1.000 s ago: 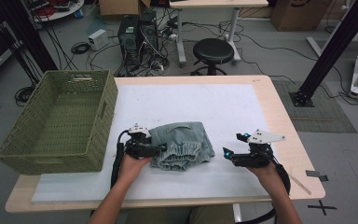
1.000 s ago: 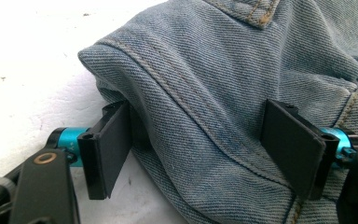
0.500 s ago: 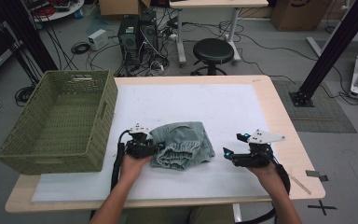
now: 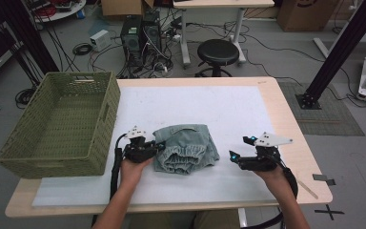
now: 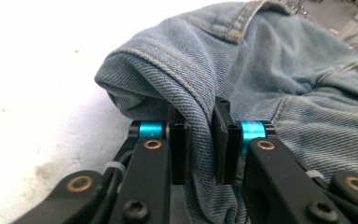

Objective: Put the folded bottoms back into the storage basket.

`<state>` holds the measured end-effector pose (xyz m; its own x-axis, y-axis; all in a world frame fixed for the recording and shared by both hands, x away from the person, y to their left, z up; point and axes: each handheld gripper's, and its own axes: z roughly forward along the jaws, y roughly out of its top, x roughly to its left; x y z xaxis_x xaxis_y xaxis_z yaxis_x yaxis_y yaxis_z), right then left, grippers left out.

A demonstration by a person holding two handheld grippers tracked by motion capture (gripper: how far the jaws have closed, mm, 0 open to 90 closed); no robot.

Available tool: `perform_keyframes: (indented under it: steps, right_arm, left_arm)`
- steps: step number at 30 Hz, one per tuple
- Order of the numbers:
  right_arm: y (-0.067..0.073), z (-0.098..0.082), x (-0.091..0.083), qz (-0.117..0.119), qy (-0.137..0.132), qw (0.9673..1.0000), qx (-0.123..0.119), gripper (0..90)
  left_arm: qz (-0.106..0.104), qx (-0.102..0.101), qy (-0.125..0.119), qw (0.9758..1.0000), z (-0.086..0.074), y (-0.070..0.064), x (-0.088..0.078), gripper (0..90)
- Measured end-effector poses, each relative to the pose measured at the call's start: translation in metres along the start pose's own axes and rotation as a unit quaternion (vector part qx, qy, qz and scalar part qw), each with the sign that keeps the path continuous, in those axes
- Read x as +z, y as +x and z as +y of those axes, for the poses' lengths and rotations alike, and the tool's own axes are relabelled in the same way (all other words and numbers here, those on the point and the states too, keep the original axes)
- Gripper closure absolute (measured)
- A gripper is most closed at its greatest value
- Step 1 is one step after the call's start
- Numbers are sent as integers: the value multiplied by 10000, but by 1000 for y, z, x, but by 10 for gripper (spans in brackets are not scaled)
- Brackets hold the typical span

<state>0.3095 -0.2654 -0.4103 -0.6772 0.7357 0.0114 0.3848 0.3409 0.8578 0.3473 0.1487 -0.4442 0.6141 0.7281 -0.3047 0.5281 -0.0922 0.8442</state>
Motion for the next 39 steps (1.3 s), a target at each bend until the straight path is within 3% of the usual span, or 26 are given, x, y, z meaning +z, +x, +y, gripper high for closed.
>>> perform_keyframes:
  steps: [3,5,9,11,18,21,25,28,31,35,39]
  right_arm:
    - [0,0,-1,-6,-10,10000,1,217]
    - [1,0,-1,-11,6,10000,-14,217]
    - [2,0,0,7,-3,10000,-21,218]
    - [2,0,0,2,9,10000,-1,218]
    - [0,2,-4,-33,-31,10000,2,218]
    - [0,2,-4,-46,-32,10000,-15,218]
    - [0,1,-3,-36,-1,10000,-23,218]
    - [0,1,-4,-41,-14,10000,-20,218]
    - [-1,0,-3,-62,5,10000,-9,218]
    - [-2,-2,-2,-42,-4,10000,-15,218]
    - [-2,-3,0,-45,33,10000,27,218]
  left_arm:
    - [32,33,48,10000,2,0,0,822]
    - [139,-68,127,9998,-1,0,3,802]
    - [195,-448,345,9982,-5,3,9,478]
    - [88,-558,434,9975,-5,6,11,424]
    - [74,-340,558,9978,-1,0,22,352]
    - [197,-165,582,9980,-1,-4,24,375]
    - [324,-34,579,9978,-1,-8,25,651]
    - [336,25,529,9980,-1,-9,23,763]
    - [357,51,417,9985,-2,-11,21,782]
    - [170,-54,99,9998,-2,-9,14,791]
    - [-38,22,-228,9997,3,-12,6,795]
